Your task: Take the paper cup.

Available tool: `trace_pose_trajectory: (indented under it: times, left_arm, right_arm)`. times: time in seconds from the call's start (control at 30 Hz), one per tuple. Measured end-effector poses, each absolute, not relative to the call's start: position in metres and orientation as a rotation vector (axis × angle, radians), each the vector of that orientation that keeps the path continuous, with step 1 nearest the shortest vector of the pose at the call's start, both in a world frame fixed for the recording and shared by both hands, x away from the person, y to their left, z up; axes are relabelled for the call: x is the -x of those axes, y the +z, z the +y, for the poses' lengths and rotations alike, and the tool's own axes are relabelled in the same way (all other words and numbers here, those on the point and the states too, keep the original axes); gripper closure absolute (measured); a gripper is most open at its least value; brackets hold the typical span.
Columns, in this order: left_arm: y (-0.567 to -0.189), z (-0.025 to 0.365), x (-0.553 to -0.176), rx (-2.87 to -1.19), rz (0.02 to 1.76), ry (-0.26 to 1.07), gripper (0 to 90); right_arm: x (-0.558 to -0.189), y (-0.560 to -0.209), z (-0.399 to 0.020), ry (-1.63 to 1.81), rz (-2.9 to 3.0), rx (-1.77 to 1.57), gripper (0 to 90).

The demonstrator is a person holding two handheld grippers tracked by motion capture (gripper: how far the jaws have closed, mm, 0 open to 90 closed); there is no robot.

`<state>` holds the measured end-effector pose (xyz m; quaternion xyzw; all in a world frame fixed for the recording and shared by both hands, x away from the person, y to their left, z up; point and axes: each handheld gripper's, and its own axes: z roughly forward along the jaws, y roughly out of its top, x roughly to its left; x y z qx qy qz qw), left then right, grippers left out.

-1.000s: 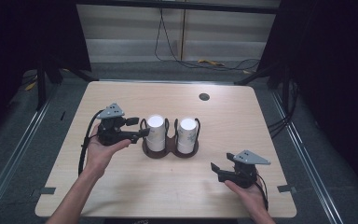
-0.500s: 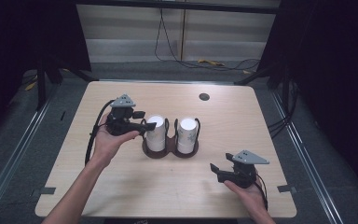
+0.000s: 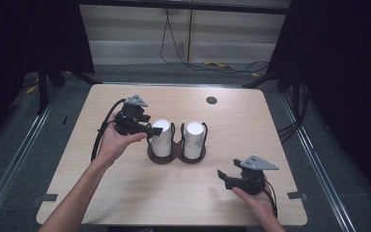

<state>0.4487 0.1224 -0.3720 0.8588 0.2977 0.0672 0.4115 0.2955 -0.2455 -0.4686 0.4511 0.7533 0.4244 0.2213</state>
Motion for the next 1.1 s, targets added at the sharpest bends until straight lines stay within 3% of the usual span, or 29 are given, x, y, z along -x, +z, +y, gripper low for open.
trace_pose_trajectory:
  times: [0.4, 1.1]
  left_arm:
    - [-0.371, 0.104, -0.456, -2.291, 0.653, 0.164, 33.4]
    - [-0.377, 0.08, -0.475, -2.485, 0.721, 0.071, 31.8]
  right_arm:
    - [-0.297, -0.47, -0.245, 1.177, 2.104, -1.244, 24.5]
    - [-0.298, -0.472, -0.243, 1.173, 2.133, -1.237, 24.5]
